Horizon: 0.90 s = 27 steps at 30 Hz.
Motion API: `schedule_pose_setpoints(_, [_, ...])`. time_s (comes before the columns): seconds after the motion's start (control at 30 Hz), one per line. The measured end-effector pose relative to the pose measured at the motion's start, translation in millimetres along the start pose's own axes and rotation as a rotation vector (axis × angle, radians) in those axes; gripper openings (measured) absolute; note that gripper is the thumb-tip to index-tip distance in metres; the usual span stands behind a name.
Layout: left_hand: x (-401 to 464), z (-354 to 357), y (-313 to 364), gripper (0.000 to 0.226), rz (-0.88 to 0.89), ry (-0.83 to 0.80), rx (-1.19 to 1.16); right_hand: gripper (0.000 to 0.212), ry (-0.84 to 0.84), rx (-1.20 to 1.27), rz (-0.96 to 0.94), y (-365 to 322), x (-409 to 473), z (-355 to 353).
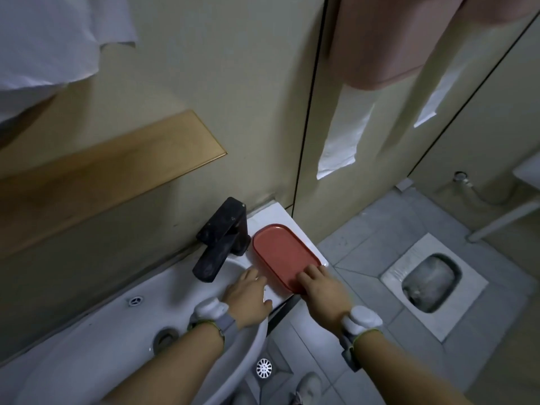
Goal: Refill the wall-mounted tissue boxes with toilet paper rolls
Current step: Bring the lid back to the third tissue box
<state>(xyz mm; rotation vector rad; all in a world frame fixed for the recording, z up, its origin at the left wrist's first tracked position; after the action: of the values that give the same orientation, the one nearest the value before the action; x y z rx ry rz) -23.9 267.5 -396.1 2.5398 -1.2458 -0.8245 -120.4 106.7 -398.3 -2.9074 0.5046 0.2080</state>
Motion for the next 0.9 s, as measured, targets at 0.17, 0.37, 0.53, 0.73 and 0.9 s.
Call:
schedule_pose_setpoints(0.17, [6, -34, 20, 0.052, 0.01, 0.089, -0.209, 0.01, 0.117, 0.272, 0.195, 20, -31, -50])
schedule_pose_setpoints(0.37, [30, -97, 101, 0.04, 0.218, 0.282, -0.481, 0.018, 0.262, 0.427, 0.465, 60, -91, -124])
schedule_pose_setpoints(0.53, [62, -146, 193, 0.021, 0.444, 0.356, -0.678, 0.02, 0.496, 0.581, 0.563, 107, -150, -196])
schedule_pose_setpoints(0.73, [74, -178, 326, 0.012, 0.684, 0.231, -1.04, 0.023, 0.775, 0.75, 0.612, 173, -228, -267])
schedule_pose_setpoints(0.9, [74, -184, 433, 0.004, 0.866, 0.264, -1.076, 0.028, 0.968, 0.98, 0.583, 238, -279, -297])
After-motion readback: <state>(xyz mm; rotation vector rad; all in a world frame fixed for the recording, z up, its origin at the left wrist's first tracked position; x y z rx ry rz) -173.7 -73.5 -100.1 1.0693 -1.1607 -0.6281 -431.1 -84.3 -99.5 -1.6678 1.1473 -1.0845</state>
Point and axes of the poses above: each hand's wrist, its own x-axis towards the middle knuckle, its own z-axis out of the palm, y = z × x, the point moved 3 cm from there along x, towards the middle knuckle, and after that the axes turned 10 degrees about z, right-handed, at the moved point
